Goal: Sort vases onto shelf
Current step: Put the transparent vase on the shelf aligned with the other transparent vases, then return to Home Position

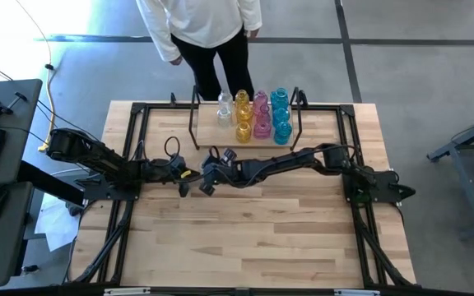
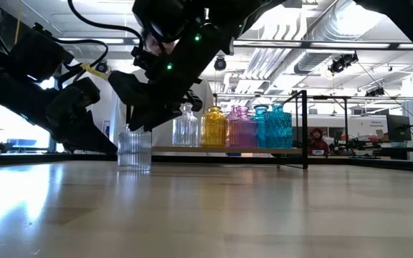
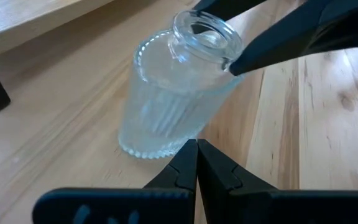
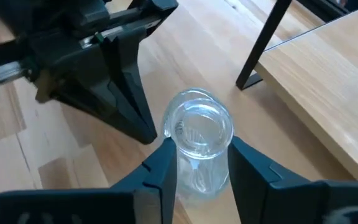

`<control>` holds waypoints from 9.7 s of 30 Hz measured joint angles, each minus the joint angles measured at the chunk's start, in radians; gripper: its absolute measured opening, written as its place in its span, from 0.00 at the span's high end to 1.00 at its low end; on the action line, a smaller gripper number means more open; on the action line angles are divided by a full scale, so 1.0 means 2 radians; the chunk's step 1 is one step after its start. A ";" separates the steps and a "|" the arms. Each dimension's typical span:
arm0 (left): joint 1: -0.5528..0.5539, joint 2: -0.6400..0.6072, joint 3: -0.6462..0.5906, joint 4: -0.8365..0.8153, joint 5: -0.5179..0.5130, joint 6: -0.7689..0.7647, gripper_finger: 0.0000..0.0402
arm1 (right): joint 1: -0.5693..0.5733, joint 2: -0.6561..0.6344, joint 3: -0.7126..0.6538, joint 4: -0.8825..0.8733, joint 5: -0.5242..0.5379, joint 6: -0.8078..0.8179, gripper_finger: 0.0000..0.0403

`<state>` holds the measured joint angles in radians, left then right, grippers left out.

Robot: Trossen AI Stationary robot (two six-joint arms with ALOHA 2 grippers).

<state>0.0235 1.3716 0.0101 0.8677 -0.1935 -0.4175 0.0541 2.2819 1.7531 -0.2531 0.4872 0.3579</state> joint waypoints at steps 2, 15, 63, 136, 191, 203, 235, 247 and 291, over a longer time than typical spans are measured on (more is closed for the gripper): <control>0.000 0.000 0.000 0.000 0.000 0.000 1.00 | -0.001 -0.002 0.000 -0.005 -0.007 -0.009 0.75; 0.000 0.000 0.000 -0.001 0.002 0.000 1.00 | -0.014 -0.017 0.000 -0.038 -0.040 -0.037 0.49; 0.000 0.000 0.000 -0.002 0.010 0.004 1.00 | -0.063 -0.065 0.001 -0.048 -0.184 -0.168 0.73; 0.000 0.000 0.000 0.006 0.013 0.017 1.00 | -0.231 -0.081 0.002 -0.100 -0.354 -0.458 0.61; 0.000 -0.065 0.000 0.020 0.040 0.083 1.00 | -0.150 -0.115 0.059 -0.094 -0.277 -0.377 1.00; 0.002 -0.108 0.001 0.024 0.040 0.109 1.00 | -0.096 -0.265 -0.265 0.238 -0.200 -0.287 1.00; 0.031 -0.220 0.000 -0.003 0.040 0.167 1.00 | -0.065 -0.757 -0.770 0.354 -0.156 -0.234 1.00; 0.060 -0.292 0.000 -0.083 0.043 0.167 1.00 | -0.067 -0.893 -0.871 0.373 -0.150 -0.231 1.00; 0.094 -0.673 0.001 -0.425 0.062 0.166 1.00 | -0.084 -1.116 -0.872 0.155 -0.101 -0.190 1.00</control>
<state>0.2111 0.0257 0.0120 0.0177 -0.0704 -0.0852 -0.1132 0.0495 0.0090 0.0563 0.2859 -0.0224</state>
